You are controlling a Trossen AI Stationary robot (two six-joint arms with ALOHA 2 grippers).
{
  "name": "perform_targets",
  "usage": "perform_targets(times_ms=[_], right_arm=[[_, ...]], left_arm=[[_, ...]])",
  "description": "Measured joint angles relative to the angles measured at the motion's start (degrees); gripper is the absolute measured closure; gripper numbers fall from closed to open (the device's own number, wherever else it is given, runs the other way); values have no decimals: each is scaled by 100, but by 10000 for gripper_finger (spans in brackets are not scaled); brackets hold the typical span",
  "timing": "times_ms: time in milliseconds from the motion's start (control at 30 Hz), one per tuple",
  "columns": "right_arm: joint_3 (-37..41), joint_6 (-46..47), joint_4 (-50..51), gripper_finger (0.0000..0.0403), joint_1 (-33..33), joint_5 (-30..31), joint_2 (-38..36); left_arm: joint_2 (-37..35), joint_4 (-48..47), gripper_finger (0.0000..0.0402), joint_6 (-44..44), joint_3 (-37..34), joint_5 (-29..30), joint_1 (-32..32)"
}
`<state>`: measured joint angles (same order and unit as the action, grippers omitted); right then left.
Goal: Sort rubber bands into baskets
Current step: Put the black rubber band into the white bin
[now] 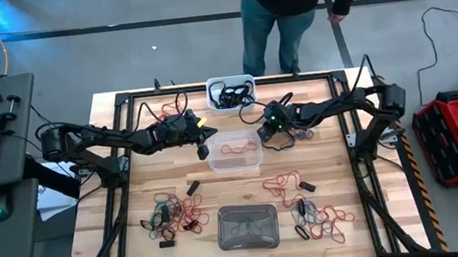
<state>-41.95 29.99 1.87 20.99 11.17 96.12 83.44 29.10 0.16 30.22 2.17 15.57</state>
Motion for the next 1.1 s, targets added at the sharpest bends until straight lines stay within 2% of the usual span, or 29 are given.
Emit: perform_targets(times_ms=[233, 300, 667, 867, 1100], right_arm=[[0, -232, -22, 376, 96, -197, 53], [0, -338, -35, 395, 86, -169, -15], [0, -365, 98, 400, -83, -153, -928], [0, -349, 497, 402, -319, 234, -1569], [0, -154, 1067, 403, -503, 395, -2198]], left_arm=[[1, -16, 401, 0, 0, 0, 0], [0, -25, 401, 0, 0, 0, 0], [2, -85, 401, 2, 0, 0, 0], [1, -100, 402, 2, 0, 0, 0], [2, -98, 402, 2, 0, 0, 0]])
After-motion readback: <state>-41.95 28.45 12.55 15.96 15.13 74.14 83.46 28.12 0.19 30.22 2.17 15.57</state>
